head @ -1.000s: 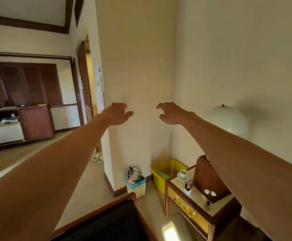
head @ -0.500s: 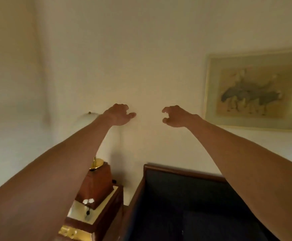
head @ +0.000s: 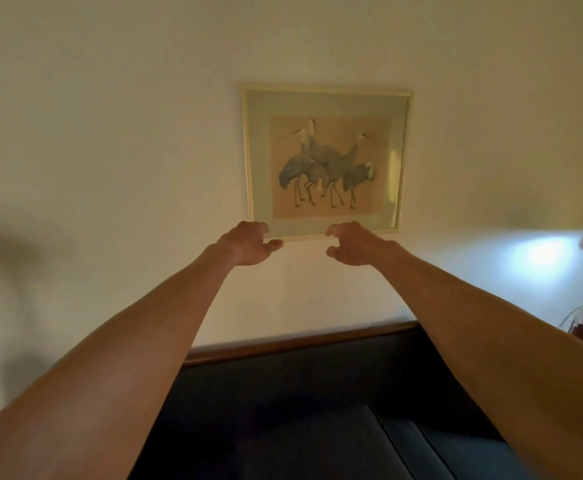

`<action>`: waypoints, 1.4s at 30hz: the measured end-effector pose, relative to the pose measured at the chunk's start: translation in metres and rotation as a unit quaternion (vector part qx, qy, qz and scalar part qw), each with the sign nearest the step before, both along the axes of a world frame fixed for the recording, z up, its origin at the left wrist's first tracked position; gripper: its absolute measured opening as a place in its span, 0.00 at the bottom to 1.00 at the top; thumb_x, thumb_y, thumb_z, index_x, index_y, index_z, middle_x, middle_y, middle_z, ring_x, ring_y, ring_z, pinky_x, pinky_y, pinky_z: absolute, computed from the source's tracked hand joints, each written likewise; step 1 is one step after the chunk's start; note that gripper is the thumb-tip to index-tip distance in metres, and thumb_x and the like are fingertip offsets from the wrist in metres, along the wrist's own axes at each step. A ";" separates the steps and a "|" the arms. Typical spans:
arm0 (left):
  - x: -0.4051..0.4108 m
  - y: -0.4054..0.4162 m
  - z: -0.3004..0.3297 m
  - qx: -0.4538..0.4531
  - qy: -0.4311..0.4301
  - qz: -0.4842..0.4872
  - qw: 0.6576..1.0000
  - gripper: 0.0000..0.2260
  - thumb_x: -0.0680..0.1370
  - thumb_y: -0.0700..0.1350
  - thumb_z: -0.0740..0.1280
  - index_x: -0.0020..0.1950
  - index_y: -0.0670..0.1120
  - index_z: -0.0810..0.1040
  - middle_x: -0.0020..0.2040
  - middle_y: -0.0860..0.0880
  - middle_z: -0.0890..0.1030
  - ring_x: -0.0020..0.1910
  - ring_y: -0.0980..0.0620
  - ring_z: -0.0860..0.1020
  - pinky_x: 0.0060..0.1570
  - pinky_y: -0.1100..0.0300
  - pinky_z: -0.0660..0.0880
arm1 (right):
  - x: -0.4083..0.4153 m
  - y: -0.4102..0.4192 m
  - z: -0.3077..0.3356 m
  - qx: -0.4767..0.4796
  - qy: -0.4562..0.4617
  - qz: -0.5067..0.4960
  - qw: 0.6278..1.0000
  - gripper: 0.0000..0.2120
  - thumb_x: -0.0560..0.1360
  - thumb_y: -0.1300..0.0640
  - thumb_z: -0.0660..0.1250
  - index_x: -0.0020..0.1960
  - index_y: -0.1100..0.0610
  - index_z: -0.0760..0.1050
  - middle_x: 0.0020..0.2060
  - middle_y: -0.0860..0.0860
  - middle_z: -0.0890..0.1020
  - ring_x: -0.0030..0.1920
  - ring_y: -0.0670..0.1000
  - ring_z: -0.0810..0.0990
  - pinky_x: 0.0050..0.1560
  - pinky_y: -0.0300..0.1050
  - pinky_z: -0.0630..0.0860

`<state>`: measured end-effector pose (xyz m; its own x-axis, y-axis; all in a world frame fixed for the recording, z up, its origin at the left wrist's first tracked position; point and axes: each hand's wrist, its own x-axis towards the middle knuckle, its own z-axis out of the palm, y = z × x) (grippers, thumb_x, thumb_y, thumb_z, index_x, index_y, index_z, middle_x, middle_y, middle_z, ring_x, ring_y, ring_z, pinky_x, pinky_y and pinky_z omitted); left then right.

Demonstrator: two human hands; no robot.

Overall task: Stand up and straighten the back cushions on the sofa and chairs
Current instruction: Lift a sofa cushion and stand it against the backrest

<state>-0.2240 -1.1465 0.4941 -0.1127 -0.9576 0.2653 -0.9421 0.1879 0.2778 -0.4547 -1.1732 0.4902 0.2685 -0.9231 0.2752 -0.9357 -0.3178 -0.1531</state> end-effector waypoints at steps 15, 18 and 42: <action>-0.076 -0.150 -0.299 0.181 0.005 -0.095 0.979 0.24 0.79 0.59 0.62 0.71 0.48 0.71 0.67 0.48 0.75 0.63 0.46 0.75 0.62 0.46 0.72 | -0.072 -0.112 -0.296 0.245 -0.054 -0.087 0.964 0.25 0.78 0.50 0.65 0.73 0.55 0.67 0.70 0.55 0.71 0.68 0.58 0.72 0.67 0.54 0.70; -0.094 -0.146 -0.386 0.237 -0.001 -0.093 0.967 0.22 0.79 0.58 0.63 0.70 0.49 0.71 0.67 0.49 0.75 0.61 0.49 0.76 0.58 0.48 0.74 | -0.094 -0.113 -0.387 0.305 -0.060 -0.109 0.944 0.25 0.78 0.50 0.65 0.73 0.55 0.66 0.69 0.55 0.72 0.68 0.58 0.71 0.65 0.56 0.72; -0.167 -0.061 -0.667 0.317 -0.078 -0.171 0.930 0.37 0.75 0.65 0.63 0.78 0.50 0.56 0.80 0.47 0.51 0.79 0.47 0.50 0.72 0.45 0.63 | -0.213 -0.046 -0.657 0.427 -0.427 -0.460 0.651 0.42 0.63 0.37 0.76 0.70 0.50 0.63 0.62 0.50 0.71 0.61 0.55 0.74 0.54 0.57 0.79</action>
<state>-0.3914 -1.2072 -0.1729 -0.4297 -0.8168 -0.3850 -0.8951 0.3291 0.3007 -0.6681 -1.2193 -0.1665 -0.4202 -0.4988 -0.7580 -0.1269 0.8595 -0.4952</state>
